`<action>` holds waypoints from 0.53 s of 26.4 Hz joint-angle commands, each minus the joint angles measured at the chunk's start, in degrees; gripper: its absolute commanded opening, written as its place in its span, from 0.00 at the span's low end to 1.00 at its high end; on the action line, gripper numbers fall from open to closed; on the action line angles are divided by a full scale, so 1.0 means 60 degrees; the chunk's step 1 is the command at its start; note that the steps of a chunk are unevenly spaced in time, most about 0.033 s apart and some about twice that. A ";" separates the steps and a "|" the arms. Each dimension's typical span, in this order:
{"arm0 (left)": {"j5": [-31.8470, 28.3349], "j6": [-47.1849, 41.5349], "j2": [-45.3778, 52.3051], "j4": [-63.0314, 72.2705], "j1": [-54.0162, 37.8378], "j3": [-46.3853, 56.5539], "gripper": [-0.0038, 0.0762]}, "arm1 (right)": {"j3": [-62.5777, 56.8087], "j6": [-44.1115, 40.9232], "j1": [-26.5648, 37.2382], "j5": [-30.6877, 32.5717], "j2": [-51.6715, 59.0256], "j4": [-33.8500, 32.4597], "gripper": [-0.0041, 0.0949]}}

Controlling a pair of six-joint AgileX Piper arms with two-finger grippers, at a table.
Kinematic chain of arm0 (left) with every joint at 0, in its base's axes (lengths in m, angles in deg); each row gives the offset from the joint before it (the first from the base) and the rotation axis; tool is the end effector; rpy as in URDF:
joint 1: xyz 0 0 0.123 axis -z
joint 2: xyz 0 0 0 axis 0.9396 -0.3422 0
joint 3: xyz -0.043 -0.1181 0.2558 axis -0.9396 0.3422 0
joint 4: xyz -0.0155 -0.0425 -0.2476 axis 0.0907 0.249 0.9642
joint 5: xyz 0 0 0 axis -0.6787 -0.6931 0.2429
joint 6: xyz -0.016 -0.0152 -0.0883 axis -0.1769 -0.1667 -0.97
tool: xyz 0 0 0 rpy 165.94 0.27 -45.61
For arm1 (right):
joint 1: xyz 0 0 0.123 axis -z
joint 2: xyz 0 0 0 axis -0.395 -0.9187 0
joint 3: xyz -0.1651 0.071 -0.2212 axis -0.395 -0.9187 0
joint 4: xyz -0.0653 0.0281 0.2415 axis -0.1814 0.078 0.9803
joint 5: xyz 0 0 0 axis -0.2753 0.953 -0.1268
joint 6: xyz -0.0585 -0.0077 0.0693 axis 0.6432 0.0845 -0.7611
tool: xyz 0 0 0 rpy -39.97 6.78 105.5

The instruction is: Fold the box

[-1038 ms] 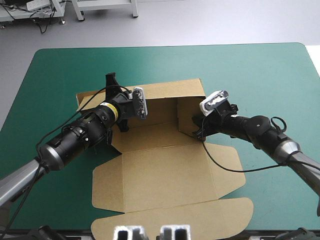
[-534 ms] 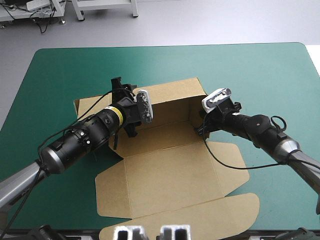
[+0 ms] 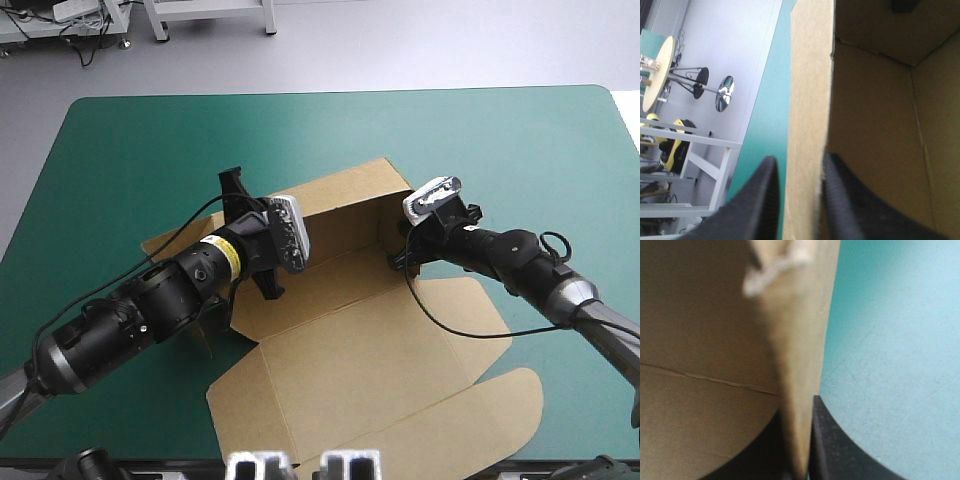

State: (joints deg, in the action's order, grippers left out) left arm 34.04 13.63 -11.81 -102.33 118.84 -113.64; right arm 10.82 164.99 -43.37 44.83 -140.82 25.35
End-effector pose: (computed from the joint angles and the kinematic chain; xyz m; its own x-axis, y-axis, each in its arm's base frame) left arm 0.1892 -0.1794 0.3669 0.2227 0.8254 -0.5187 0.5965 0.3055 0.7422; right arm 0.2783 0.1228 0.2569 -0.4241 -0.3559 -0.8328 -0.5956 0.8023 -0.0396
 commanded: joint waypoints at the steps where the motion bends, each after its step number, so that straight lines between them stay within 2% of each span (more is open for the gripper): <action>1: -0.0202 -0.1078 0.0460 -0.0607 0.0067 -0.0554 0.06 | 0.0583 -0.0286 -0.0002 0.0319 0.0293 -0.0276 0.02; 3: 0.0864 -0.1358 0.0324 -0.0627 -0.0077 -0.1358 0.07 | 0.1102 -0.1610 -0.0002 0.0880 0.0293 -0.1527 0.02; 4: 0.1643 -0.1385 0.0145 -0.0299 -0.0426 -0.2002 0.07 | 0.1471 -0.2604 -0.0002 0.1310 0.0293 -0.2837 0.02; 5: 0.1913 -0.1385 0.0070 -0.0082 -0.0646 -0.2282 0.07 | 0.1750 -0.3437 -0.0002 0.1768 0.0293 -0.3620 0.02; 10: 0.1986 -0.0916 -0.0204 0.2179 -0.2538 -0.3903 0.07 | 0.3316 -0.6422 -0.0002 0.3679 0.0293 -0.6906 0.02; 14: 0.2183 0.1126 -0.0243 0.5698 -0.3929 -0.4837 0.07 | 0.4242 -0.8316 -0.0002 0.4802 0.0293 -0.9328 0.02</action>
State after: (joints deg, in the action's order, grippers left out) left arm 49.95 13.56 -15.70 -75.06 101.18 -136.94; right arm 32.27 122.27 -44.34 69.00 -140.82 -16.72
